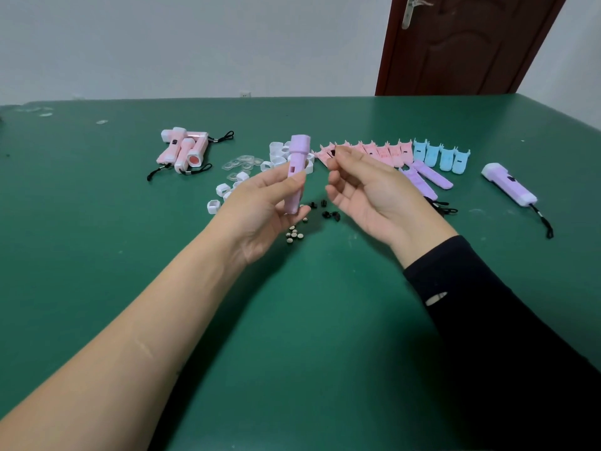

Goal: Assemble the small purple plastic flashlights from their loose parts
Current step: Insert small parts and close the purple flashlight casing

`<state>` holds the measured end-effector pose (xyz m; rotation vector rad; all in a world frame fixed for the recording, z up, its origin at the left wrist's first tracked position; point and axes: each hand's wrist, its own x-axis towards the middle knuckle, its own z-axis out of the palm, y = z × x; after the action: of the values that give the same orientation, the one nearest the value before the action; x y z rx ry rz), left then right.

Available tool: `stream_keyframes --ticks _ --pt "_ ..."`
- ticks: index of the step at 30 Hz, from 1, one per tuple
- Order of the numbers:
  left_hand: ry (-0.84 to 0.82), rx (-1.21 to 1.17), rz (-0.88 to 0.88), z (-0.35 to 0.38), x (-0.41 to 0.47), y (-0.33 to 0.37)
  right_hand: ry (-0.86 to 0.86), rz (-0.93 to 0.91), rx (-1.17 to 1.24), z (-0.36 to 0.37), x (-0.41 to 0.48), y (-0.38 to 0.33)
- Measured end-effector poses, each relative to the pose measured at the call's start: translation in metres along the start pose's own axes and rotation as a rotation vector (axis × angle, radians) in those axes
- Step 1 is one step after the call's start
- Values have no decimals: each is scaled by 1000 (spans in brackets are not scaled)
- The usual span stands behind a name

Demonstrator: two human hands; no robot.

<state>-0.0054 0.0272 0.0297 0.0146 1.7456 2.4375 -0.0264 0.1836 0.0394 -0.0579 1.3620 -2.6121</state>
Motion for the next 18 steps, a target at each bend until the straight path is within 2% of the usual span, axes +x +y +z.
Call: stream_keyframes --ticks 5,9,18 --pt "38 14 44 2 -1 -1 -35 41 -12 2 -1 3" --pt "-5 50 62 2 -3 0 -49 22 -14 5 -4 5" --pt "-42 135 103 5 -5 0 -18 -53 -279 4 -5 8"
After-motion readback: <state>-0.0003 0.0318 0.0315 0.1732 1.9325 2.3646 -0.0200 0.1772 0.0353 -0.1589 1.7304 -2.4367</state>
